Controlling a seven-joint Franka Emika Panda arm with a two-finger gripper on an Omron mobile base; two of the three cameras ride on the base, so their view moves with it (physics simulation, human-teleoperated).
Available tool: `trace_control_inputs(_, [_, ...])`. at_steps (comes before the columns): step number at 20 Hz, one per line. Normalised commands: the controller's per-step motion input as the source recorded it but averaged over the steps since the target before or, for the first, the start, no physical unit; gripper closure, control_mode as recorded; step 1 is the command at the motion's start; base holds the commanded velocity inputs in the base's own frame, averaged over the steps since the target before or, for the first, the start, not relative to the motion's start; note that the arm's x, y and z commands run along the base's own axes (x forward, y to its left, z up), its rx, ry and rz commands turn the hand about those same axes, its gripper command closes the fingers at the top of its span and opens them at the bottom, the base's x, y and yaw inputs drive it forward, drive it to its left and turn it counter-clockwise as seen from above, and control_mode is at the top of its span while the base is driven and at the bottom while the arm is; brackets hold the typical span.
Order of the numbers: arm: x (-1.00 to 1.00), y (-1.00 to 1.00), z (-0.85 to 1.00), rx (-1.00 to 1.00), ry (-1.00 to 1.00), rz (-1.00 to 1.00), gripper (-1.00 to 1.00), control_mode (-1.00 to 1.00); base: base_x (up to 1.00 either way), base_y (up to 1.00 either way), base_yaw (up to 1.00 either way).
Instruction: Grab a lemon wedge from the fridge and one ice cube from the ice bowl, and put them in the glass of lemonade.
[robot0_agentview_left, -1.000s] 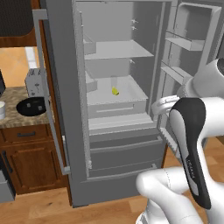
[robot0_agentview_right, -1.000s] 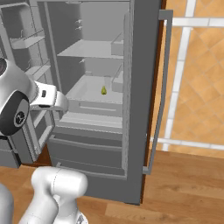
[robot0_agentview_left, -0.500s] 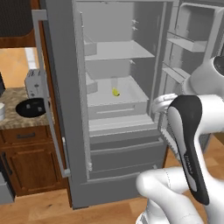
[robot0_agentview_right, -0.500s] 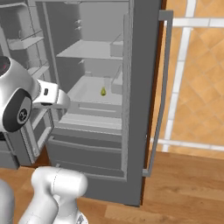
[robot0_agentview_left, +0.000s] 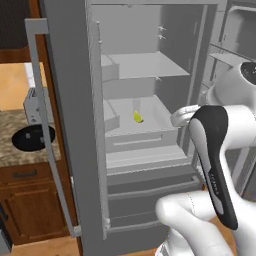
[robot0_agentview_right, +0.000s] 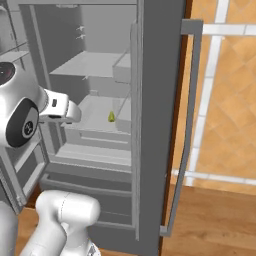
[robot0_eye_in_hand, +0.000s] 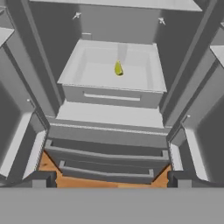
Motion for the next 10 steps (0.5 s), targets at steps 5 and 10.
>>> trace_control_inputs(5, [0.0, 0.0, 0.0, 0.0, 0.0, 0.0, -1.0, 1.0, 0.33, 0.0, -0.05])
trace_control_inputs(10, [0.0, 0.0, 0.0, 0.0, 0.0, 0.0, -1.0, 1.0, 0.62, 0.0, -0.1])
